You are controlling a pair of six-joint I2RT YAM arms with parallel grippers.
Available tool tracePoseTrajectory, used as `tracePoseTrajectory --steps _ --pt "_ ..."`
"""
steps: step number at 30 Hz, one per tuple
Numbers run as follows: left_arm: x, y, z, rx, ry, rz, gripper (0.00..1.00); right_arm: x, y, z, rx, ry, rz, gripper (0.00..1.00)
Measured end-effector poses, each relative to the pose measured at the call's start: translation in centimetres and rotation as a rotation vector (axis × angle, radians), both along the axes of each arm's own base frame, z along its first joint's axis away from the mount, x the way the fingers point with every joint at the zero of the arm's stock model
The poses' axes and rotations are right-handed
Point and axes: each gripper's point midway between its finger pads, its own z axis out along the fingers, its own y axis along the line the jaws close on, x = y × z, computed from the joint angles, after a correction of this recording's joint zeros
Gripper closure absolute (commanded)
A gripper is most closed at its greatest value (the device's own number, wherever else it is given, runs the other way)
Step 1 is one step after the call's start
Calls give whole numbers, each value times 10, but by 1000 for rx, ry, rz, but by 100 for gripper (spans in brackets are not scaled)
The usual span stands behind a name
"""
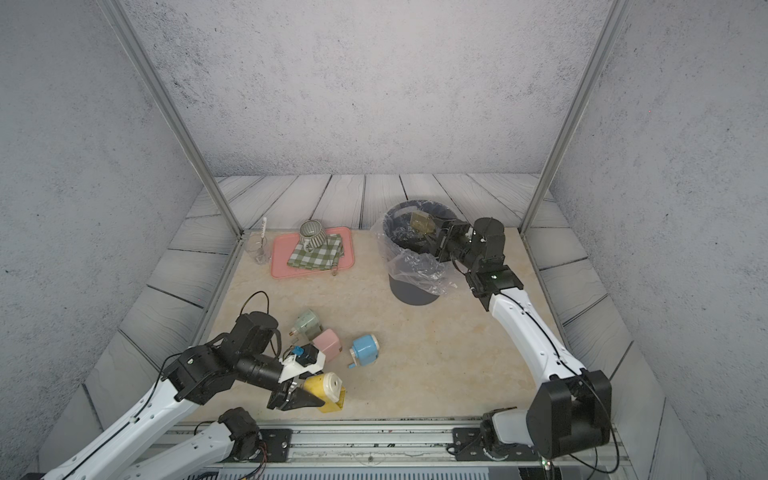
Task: Take out the pencil sharpener tray and clean the shavings
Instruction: Pour the shavings into the trash bin.
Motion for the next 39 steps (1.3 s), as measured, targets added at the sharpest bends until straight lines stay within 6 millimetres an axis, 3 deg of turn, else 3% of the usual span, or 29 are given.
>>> tracePoseTrajectory --steps 16,23,39 --pt "1 0 7 -20 -15 11 100 3 18 7 37 -35 108 100" --pt "1 0 7 -21 -16 12 100 1 17 12 42 -55 118 100" --pt "4 -2 16 -60 -49 26 100 -1 3 4 39 -42 92 100"
